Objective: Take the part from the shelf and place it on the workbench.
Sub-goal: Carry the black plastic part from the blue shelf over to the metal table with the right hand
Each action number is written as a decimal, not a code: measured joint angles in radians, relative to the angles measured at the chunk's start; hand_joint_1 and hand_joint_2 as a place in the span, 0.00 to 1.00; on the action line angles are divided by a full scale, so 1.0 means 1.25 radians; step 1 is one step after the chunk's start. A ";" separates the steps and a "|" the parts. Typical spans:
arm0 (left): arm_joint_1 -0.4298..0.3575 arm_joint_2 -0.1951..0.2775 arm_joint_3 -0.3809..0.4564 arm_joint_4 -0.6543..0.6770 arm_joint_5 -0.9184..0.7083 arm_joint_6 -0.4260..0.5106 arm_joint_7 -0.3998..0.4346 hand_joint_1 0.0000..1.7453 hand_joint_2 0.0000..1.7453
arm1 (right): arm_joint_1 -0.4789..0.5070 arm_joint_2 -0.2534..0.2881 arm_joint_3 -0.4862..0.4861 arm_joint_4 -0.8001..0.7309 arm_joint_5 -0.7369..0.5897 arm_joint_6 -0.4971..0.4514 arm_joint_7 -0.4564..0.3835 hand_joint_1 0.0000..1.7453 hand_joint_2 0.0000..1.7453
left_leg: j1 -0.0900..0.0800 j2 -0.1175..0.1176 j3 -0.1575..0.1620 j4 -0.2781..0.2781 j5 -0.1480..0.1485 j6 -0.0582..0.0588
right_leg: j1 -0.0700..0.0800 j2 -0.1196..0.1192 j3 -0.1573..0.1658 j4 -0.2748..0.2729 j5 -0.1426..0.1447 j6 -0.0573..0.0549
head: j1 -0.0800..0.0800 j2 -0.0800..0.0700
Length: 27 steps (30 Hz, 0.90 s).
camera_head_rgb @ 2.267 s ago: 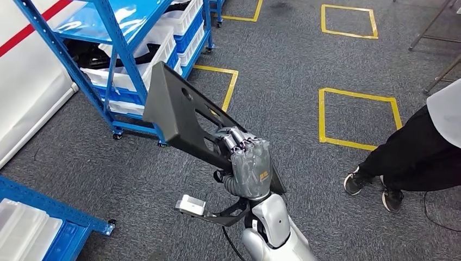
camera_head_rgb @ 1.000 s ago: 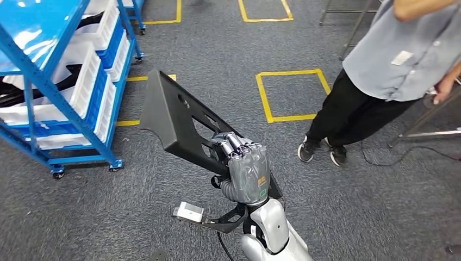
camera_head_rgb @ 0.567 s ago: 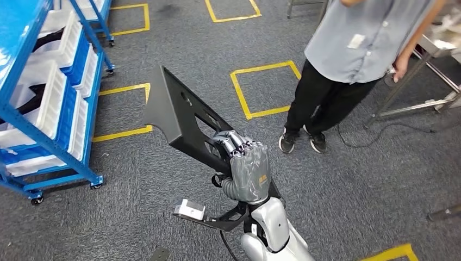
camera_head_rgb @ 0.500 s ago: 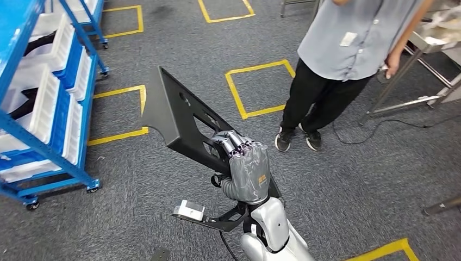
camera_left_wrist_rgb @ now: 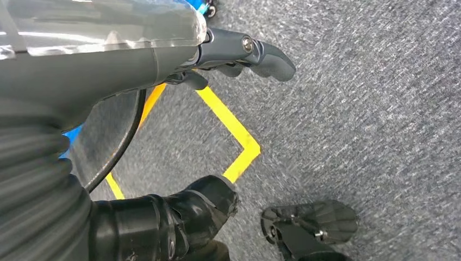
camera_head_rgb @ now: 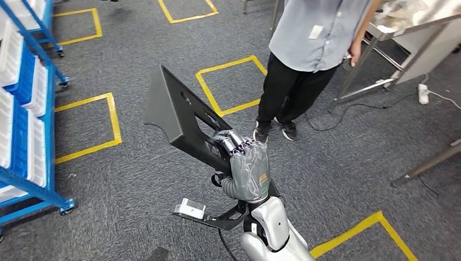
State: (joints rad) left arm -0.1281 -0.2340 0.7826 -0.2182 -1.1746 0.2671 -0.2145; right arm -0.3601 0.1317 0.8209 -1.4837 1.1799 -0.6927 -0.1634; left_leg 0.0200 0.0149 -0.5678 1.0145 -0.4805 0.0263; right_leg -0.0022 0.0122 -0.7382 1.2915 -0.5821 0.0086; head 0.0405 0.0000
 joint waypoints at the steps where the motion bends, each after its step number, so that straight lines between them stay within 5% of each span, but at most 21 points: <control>1: 0.000 0.000 0.000 0.000 0.000 0.001 0.001 0.00 1.00 | 0.000 -0.001 0.000 0.002 -0.001 0.000 0.001 1.00 1.00 | 0.000 0.010 0.000 0.000 -0.001 0.001 | -0.002 -0.002 -0.013 0.025 -0.003 0.001 | 0.000 0.000; 3: 0.000 0.000 0.000 0.000 0.001 0.002 0.001 0.00 1.00 | 0.000 -0.003 0.000 0.004 -0.003 0.000 0.002 1.00 1.00 | -0.001 0.029 0.004 0.001 -0.005 0.000 | -0.003 -0.009 0.009 -0.016 0.033 0.000 | 0.000 0.000; 5: -0.001 -0.001 0.000 0.000 0.001 0.002 0.001 0.00 1.00 | -0.001 -0.003 0.000 0.005 -0.003 0.000 0.003 1.00 1.00 | -0.003 0.044 0.011 0.001 -0.010 -0.004 | 0.004 -0.043 0.069 -0.130 0.081 -0.009 | 0.000 0.000; 7: -0.001 -0.002 0.000 0.000 0.001 0.002 0.001 0.00 1.00 | -0.005 -0.003 0.001 0.004 -0.003 0.000 0.003 1.00 1.00 | -0.007 0.059 0.015 0.002 -0.015 -0.010 | 0.014 -0.072 0.102 -0.196 0.095 -0.018 | 0.000 0.000; 10: -0.003 -0.003 0.000 0.000 0.001 0.003 0.002 0.00 1.00 | -0.006 -0.003 0.002 0.004 -0.003 0.000 0.004 1.00 1.00 | -0.011 0.081 0.020 -0.001 -0.020 -0.021 | 0.015 -0.052 0.104 -0.209 0.095 -0.028 | 0.000 0.000; 12: -0.005 -0.003 0.001 0.000 0.001 0.003 0.001 0.00 1.00 | -0.007 -0.003 0.003 0.005 -0.004 0.000 0.006 1.00 1.00 | -0.011 0.056 0.013 0.023 -0.042 -0.028 | 0.009 -0.034 0.110 -0.220 0.101 -0.035 | -0.001 0.000; 14: -0.004 -0.003 0.001 0.000 0.002 0.003 0.001 0.00 1.00 | -0.009 -0.002 0.005 0.006 -0.004 0.000 0.006 1.00 1.00 | -0.007 0.016 -0.028 0.109 -0.087 -0.033 | 0.005 -0.016 0.113 -0.223 0.102 -0.041 | -0.001 0.000; 16: 0.000 -0.003 0.001 0.000 0.002 0.003 0.001 0.00 1.00 | -0.009 -0.002 0.008 0.009 -0.004 0.000 0.006 1.00 1.00 | -0.005 0.001 -0.074 0.195 -0.112 -0.035 | 0.005 0.005 0.113 -0.220 0.102 -0.044 | -0.002 0.000; 18: 0.003 -0.002 0.001 0.000 0.002 0.001 -0.003 0.00 1.00 | -0.007 -0.002 0.008 0.011 -0.004 0.000 0.006 1.00 1.00 | -0.002 -0.004 -0.075 0.181 -0.078 -0.036 | 0.002 0.029 0.113 -0.215 0.100 -0.042 | -0.002 0.000; 21: 0.002 -0.001 0.001 0.000 0.001 -0.005 -0.010 0.00 1.00 | -0.008 -0.002 0.009 0.012 -0.004 0.000 0.006 1.00 1.00 | 0.005 -0.039 -0.022 0.052 -0.011 -0.037 | -0.001 0.060 0.107 -0.199 0.092 -0.031 | -0.002 0.000; 24: 0.000 -0.001 0.001 0.000 0.001 -0.011 -0.018 0.00 1.00 | -0.007 -0.002 0.009 0.012 -0.003 0.000 0.007 1.00 1.00 | 0.004 -0.049 -0.008 0.021 -0.010 -0.027 | -0.002 0.082 0.097 -0.193 0.094 -0.018 | -0.001 0.000; 27: -0.001 -0.001 0.001 0.000 0.001 -0.017 -0.023 0.00 1.00 | -0.005 -0.004 0.009 0.012 -0.002 0.000 0.007 1.00 1.00 | 0.005 -0.026 -0.005 0.014 -0.004 -0.011 | -0.002 0.046 0.081 -0.164 0.075 -0.006 | 0.001 0.000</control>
State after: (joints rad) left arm -0.1289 -0.2358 0.7839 -0.2182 -1.1730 0.2461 -0.2433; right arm -0.3669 0.1270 0.8328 -1.4687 1.1775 -0.6926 -0.1549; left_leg 0.0264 -0.0182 -0.5746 1.0325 -0.4856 0.0127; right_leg -0.0042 0.0702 -0.6367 1.0861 -0.4884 0.0011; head 0.0415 0.0000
